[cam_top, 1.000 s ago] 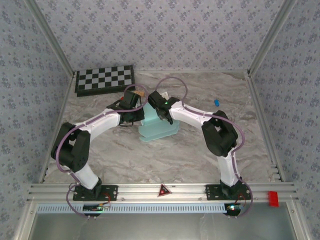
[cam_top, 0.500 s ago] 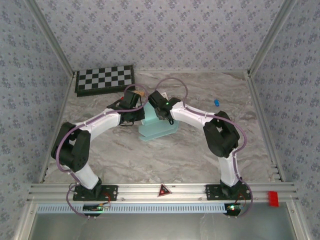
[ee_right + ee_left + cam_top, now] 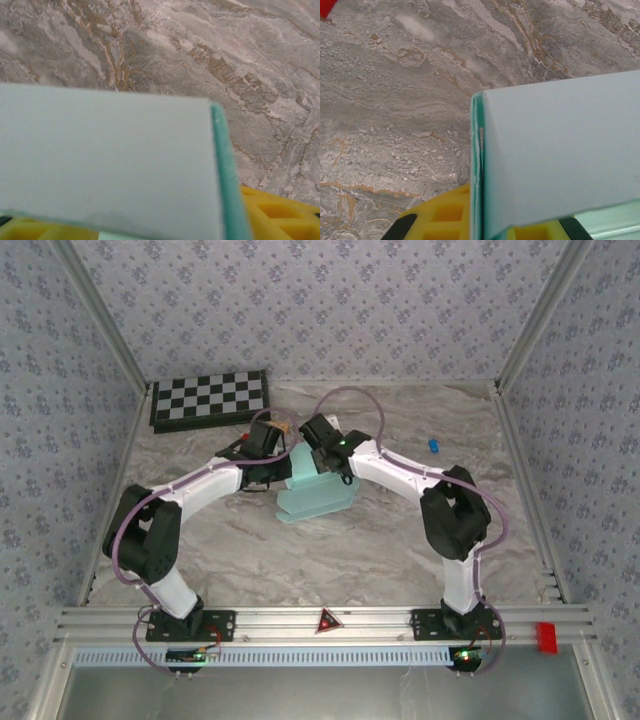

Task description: Fold the paper box

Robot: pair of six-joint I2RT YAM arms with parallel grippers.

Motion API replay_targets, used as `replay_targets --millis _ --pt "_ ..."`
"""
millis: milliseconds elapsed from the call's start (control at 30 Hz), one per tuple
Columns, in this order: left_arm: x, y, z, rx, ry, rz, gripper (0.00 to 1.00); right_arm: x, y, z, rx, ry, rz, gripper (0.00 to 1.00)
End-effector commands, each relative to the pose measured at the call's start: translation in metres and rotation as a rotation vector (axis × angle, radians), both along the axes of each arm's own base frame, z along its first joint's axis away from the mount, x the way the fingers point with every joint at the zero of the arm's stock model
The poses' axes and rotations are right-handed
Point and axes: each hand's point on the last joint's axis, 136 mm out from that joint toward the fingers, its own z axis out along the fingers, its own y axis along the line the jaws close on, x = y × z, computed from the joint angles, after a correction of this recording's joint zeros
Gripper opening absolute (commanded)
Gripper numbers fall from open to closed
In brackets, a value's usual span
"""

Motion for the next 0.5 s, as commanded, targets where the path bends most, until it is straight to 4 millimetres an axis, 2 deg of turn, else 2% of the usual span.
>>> replay_targets --millis 0,300,467 --pt "0.004 -0.012 0.014 -0.050 -0.022 -0.009 0.00 -0.003 -0.008 0.016 0.035 -0.011 -0.013 0.65" --pt "0.006 -0.011 0.013 -0.092 -0.011 0.056 0.00 -0.012 -0.015 0.055 0.133 -0.050 -0.015 0.65" --pt "0.008 -0.010 0.021 -0.134 -0.030 0.117 0.00 -0.019 -0.030 0.085 0.229 -0.079 -0.061 0.64"
